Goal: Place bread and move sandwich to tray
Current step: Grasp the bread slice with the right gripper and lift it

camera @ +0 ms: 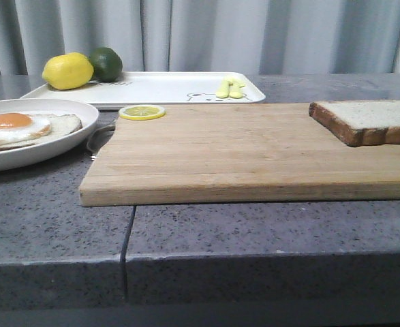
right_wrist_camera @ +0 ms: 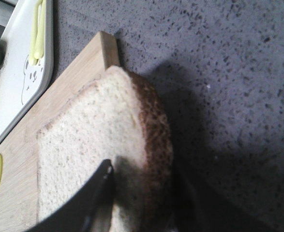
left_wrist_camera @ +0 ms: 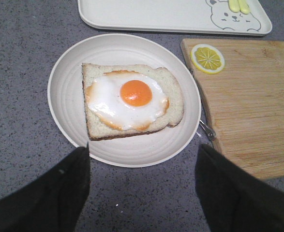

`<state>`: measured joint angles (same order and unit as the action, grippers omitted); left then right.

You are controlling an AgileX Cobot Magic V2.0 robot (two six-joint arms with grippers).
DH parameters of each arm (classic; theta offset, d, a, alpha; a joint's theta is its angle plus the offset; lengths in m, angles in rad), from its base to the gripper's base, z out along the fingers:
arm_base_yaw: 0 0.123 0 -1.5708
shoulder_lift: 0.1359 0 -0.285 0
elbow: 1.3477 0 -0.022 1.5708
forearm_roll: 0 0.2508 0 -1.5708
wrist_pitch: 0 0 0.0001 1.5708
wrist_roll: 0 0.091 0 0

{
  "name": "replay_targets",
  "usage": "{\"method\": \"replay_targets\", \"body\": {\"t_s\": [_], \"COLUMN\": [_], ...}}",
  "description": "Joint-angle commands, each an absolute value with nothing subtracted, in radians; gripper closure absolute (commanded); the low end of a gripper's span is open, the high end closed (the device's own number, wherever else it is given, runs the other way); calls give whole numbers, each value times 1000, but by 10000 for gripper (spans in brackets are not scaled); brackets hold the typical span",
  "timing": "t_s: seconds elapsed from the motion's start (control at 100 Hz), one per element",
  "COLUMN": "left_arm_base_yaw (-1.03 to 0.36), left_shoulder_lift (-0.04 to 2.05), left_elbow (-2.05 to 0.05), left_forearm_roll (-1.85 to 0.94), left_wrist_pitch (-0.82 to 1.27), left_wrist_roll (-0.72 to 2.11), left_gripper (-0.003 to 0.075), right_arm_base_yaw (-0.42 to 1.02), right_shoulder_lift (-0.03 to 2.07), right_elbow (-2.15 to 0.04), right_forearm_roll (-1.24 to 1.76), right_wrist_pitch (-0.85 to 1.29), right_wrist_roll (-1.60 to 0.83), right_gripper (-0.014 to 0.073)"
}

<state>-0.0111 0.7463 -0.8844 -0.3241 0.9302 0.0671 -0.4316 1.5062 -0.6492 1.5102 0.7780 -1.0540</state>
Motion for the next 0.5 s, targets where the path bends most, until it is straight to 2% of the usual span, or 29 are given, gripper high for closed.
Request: {"method": "replay_targets", "body": {"t_s": [0.0,0.16,0.49], "left_arm_base_yaw": [-9,-9,-9], "left_shoulder_lift": [748,748,748], "left_elbow": [-918,-918,-918], "left_forearm_roll": [-351,-351,-351], "left_wrist_pitch": [875,875,875], "left_wrist_roll": [70,70,70], "left_gripper": [281,281,281], "right_arm_base_yaw": [-437,-437,-437], "right_shoulder_lift": [1494,1493,1389], "right_elbow": [-662,-662,-696], "right_forearm_roll": [1517,1518,1542], "right_wrist_pitch": [783,776,861], "right_wrist_roll": [-1055,-1055,-1031], "right_gripper": [473,666,652]}}
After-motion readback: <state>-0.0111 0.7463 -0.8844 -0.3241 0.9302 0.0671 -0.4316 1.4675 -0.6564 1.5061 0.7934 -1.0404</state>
